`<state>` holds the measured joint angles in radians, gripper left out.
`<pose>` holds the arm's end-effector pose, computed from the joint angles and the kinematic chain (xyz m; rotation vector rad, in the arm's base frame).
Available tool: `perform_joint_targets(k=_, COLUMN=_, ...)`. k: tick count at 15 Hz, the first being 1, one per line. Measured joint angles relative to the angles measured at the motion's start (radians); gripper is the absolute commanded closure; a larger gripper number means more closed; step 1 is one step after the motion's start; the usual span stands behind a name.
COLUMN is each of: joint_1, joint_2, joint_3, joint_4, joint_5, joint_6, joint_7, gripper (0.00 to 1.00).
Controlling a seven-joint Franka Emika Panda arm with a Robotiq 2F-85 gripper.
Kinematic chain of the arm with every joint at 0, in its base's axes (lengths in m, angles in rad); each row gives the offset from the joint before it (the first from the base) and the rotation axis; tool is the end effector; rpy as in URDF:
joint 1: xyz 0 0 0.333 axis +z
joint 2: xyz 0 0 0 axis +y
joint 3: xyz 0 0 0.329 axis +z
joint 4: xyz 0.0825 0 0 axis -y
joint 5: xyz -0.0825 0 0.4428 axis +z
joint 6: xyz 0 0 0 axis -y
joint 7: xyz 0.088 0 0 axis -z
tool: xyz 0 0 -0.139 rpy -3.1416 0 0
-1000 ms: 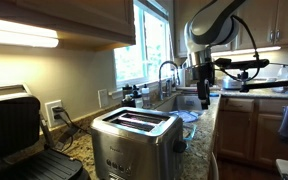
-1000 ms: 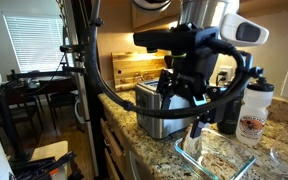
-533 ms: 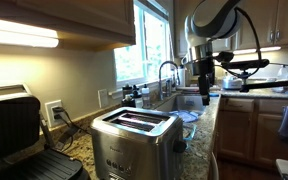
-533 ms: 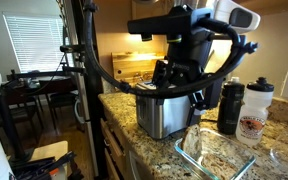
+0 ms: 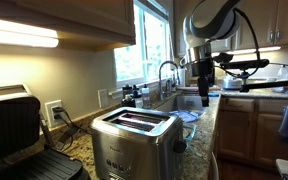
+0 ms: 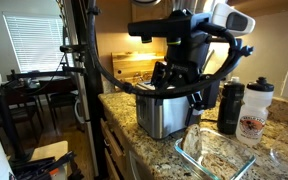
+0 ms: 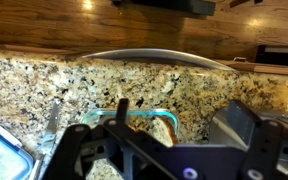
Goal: Place one slice of bread in the toaster
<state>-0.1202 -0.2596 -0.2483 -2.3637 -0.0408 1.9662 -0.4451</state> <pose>0.4535 -0.1772 0.3644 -3.0502 -0.1643 0.1879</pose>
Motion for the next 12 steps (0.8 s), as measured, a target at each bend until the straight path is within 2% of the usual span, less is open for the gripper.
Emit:
perform_joint_targets(k=6, joint_1=0.000, joint_2=0.008, joint_3=0.002, joint_4=0.000, joint_5=0.002, joint_6=0.001, joint_7=0.000, gripper=0.00)
perform_joint_targets(k=12, joint_1=0.001, joint_2=0.072, joint_3=0.012, joint_4=0.012, joint_5=0.029, joint_6=0.008, joint_7=0.000, gripper=0.00)
